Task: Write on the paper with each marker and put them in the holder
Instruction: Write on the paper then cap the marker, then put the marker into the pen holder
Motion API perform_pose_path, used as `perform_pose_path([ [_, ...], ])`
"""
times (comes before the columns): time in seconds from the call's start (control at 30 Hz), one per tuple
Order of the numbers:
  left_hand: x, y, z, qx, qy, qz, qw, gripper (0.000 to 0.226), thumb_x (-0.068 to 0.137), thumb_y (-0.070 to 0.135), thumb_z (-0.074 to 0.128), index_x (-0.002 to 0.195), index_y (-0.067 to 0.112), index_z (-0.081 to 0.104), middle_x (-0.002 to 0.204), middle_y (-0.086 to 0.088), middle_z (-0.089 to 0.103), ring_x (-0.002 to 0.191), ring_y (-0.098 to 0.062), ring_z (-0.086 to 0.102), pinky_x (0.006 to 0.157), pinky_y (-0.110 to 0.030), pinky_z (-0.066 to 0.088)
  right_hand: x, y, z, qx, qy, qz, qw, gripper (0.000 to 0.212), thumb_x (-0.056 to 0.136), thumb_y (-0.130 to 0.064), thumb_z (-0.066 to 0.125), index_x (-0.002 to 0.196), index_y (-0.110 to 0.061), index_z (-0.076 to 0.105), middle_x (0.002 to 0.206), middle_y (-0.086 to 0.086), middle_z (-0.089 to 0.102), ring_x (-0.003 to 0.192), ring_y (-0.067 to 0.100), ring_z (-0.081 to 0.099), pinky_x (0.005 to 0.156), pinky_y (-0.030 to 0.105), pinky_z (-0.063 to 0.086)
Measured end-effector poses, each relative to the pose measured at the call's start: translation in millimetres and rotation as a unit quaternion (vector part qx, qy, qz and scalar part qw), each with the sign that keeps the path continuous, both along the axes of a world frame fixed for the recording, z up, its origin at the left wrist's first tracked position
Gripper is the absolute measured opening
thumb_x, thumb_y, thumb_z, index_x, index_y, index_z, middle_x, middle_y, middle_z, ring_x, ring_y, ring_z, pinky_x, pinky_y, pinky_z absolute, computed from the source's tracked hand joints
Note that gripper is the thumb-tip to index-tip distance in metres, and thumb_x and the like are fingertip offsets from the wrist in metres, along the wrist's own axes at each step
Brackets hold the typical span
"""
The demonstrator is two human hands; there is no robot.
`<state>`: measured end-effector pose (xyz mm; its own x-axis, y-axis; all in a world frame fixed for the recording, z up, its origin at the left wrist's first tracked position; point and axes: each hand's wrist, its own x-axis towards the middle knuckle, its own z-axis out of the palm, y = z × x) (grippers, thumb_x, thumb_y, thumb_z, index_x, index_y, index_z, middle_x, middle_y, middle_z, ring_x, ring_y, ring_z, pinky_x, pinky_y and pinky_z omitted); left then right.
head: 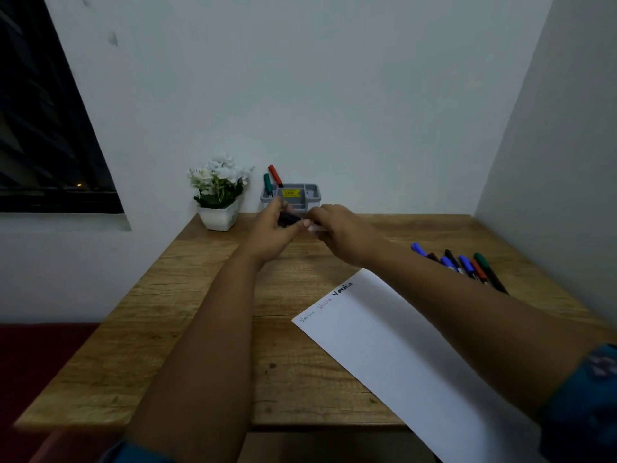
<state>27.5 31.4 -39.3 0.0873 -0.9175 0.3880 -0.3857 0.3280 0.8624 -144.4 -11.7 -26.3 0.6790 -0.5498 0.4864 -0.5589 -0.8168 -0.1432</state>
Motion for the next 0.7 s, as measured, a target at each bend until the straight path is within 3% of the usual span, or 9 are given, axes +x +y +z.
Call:
perform_pose_path([
  [0.1,-3,-4,-1,-0.037,0.05,0.014,0.998,0.021,0.089,0.019,0.069,0.104,0.021,0.053,0.081,0.007,0.065,0.075,-0.006,0.06,0.069,-0.021,0.047,6,-3,-3,0.045,-0.039,0.015,0.998,0.024,0.098,-0.022,0.052,0.121,-0.016,0.049,0.102,0.006,0.064,0.083,0.018,0.058,0.071,0.037,0.049],
  [0.2,-14,-10,-5,-0.051,0.102,0.008,0.993,0.024,0.097,0.008,0.056,0.118,0.013,0.047,0.059,0.016,0.061,0.059,0.004,0.057,0.059,-0.014,0.046,13,-12,-10,0.073,-0.054,0.023,0.996,0.07,0.094,-0.016,0.059,0.15,-0.022,0.017,0.088,0.009,0.068,0.072,0.022,0.065,0.066,0.039,0.055],
  [0.27,-18,-16,-8,-0.048,0.133,0.02,0.99,0.022,0.1,0.007,0.049,0.121,0.013,0.044,0.064,0.012,0.063,0.06,0.002,0.059,0.059,-0.016,0.048,11,-20,-7,0.081,-0.057,0.025,0.995,0.092,0.09,-0.012,0.065,0.154,-0.03,0.002,0.083,0.008,0.068,0.069,0.02,0.065,0.067,0.034,0.056],
  [0.3,-20,-19,-11,-0.049,0.147,0.028,0.987,0.022,0.101,0.009,0.047,0.122,0.013,0.043,0.073,0.007,0.066,0.066,-0.003,0.062,0.062,-0.02,0.05,9,-24,-3,0.083,-0.062,0.021,0.994,0.094,0.088,-0.011,0.068,0.154,-0.031,0.005,0.085,0.005,0.067,0.07,0.018,0.065,0.069,0.031,0.055],
  [0.37,-21,-27,-21,-0.063,0.126,0.071,0.987,0.023,0.102,0.015,0.046,0.124,0.017,0.043,0.088,-0.006,0.069,0.079,-0.013,0.066,0.069,-0.028,0.054,4,-33,7,0.093,-0.081,0.002,0.992,0.088,0.085,-0.011,0.072,0.152,-0.029,0.018,0.087,0.002,0.064,0.074,0.016,0.064,0.074,0.027,0.053],
  [0.43,-23,-29,-33,-0.088,0.07,0.118,0.987,0.027,0.101,0.021,0.047,0.127,0.021,0.042,0.089,-0.002,0.066,0.081,-0.014,0.064,0.072,-0.034,0.055,0,-48,15,0.12,-0.113,-0.024,0.986,0.081,0.082,-0.012,0.075,0.145,-0.027,0.027,0.084,0.005,0.066,0.075,0.019,0.066,0.078,0.035,0.056],
  [0.5,-27,-29,-40,-0.106,0.032,0.139,0.984,0.033,0.101,0.022,0.048,0.133,0.017,0.041,0.087,0.008,0.058,0.076,-0.004,0.057,0.066,-0.023,0.048,-1,-67,21,0.153,-0.143,-0.044,0.977,0.073,0.083,-0.011,0.074,0.138,-0.025,0.029,0.084,0.012,0.068,0.074,0.024,0.068,0.079,0.045,0.057],
  [0.57,-30,-30,-43,-0.117,0.002,0.146,0.982,0.039,0.101,0.023,0.047,0.138,0.014,0.037,0.096,0.007,0.056,0.081,-0.005,0.056,0.065,-0.017,0.043,1,-83,27,0.157,-0.183,-0.051,0.969,0.063,0.087,-0.008,0.067,0.135,-0.022,0.028,0.087,0.017,0.067,0.073,0.029,0.069,0.076,0.049,0.057],
  [0.7,-27,-42,-49,-0.114,-0.003,0.16,0.981,0.045,0.1,0.022,0.049,0.14,0.012,0.033,0.1,0.004,0.054,0.086,-0.005,0.056,0.071,-0.016,0.045,15,-107,35,0.071,-0.296,-0.076,0.95,0.05,0.097,-0.007,0.05,0.141,-0.014,0.026,0.089,0.014,0.062,0.074,0.029,0.067,0.07,0.039,0.057],
])
